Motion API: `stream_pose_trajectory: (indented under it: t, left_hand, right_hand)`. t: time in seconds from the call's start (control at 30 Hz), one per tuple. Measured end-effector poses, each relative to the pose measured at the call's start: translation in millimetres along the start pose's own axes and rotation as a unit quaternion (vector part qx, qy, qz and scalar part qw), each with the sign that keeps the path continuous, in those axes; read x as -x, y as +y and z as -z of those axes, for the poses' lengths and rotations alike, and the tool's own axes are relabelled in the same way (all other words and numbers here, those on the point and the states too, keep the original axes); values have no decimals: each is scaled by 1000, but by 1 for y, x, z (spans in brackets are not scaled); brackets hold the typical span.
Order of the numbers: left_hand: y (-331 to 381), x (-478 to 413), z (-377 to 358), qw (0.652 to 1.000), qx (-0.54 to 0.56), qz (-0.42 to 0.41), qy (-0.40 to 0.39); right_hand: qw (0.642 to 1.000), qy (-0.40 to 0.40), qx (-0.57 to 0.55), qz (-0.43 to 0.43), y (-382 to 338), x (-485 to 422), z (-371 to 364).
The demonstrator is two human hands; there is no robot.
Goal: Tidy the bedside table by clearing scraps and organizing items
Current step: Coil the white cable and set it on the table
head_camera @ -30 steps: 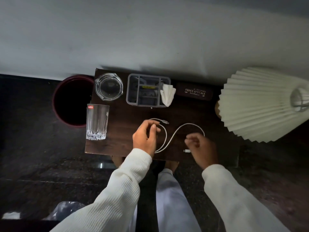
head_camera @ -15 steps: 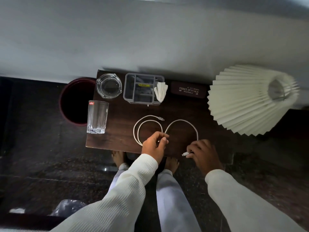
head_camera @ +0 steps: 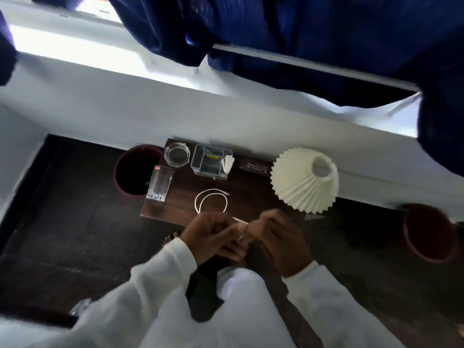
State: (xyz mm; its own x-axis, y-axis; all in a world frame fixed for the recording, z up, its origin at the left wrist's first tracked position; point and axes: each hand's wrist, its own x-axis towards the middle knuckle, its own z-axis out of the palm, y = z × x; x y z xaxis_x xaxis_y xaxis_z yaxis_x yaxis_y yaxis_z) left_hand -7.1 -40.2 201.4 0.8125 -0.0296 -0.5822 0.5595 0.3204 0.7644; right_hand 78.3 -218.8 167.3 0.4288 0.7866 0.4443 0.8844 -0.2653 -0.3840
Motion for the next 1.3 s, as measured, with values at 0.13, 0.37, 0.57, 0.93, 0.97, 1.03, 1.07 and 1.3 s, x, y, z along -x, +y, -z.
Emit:
stream_pose_trajectory:
  t: [0.13, 0.37, 0.57, 0.93, 0.97, 1.03, 1.07, 1.3]
  left_hand:
    - [35, 54, -6, 999, 30, -21, -29]
    - [85, 102, -1, 983, 103, 18, -150]
    - [94, 140, -40, 931, 248, -92, -252]
    - [135, 134, -13, 933, -189, -279, 127]
    - [132, 136, -8, 942, -185, -267, 89]
    - [126, 141, -4, 951, -178, -254, -1]
    - [123, 145, -1, 953, -168, -246, -52]
    - [135, 160, 24, 966, 153, -105, -180]
  right_hand:
    - [986, 18, -139, -88, -38, -29, 40]
    - [897, 1, -371, -240, -72, -65, 74]
    - [778, 74, -524, -340, -111, -68, 73]
    - [931, -33, -274, -238, -172, -72, 126]
    - [945, -27, -238, -222, -173, -82, 135]
    - [959, -2, -198, -202, -171, -103, 150]
    - [961, 10, -188, -204, -169, -113, 154]
    - [867, 100, -349, -340, -158, -153, 124]
